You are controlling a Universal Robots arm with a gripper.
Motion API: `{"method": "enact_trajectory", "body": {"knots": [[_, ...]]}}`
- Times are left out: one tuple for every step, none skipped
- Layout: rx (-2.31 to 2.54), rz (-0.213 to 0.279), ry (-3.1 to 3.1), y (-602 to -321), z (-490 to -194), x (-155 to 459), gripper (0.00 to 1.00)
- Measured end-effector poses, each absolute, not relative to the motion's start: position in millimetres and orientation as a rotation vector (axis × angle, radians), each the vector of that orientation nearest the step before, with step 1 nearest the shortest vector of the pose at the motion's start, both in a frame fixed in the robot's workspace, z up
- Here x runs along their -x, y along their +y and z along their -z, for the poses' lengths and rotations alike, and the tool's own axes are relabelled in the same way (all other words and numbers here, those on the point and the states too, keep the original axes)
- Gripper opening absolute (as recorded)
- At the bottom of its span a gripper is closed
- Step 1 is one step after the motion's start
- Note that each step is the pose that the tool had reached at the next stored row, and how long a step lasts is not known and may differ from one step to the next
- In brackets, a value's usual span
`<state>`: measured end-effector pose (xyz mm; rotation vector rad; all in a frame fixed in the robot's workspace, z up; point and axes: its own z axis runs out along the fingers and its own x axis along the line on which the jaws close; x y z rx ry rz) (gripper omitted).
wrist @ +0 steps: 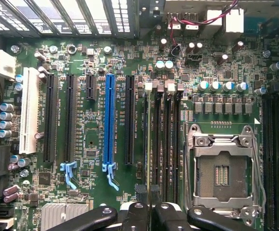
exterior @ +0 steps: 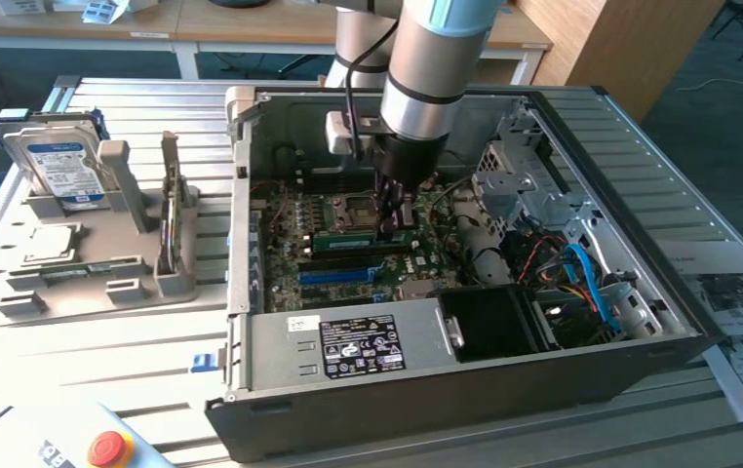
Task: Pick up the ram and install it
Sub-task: 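Insert the ram into the slot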
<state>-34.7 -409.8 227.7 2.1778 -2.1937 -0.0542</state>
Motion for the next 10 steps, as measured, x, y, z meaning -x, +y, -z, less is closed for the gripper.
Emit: {"method": "enact_trajectory", "body": {"knots": [[-2.178, 0.054, -2.194, -409.8, -227.5, 34.7, 0.12], [-2.178, 0.054, -2.194, -409.8, -227.2, 34.7, 0.12], [-2.178, 0.054, -2.194, -409.8, -227.0, 34.8, 0.12], [-2.178, 0.054, -2.194, -409.8, -226.7, 34.8, 0.12], [-2.178, 0.054, -2.194, -409.8, -226.5, 34.7, 0.12], [-2.178, 0.054, -2.194, -409.8, -226.3, 34.7, 0.12], [-2.178, 0.054, -2.194, -409.8, -226.1, 34.7, 0.12], [-2.178, 0.054, -2.194, -409.7, -225.8, 34.7, 0.12], [-2.178, 0.054, -2.194, -409.7, -225.5, 34.7, 0.12], [-2.178, 0.054, -2.194, -409.7, -225.3, 34.7, 0.12]]}}
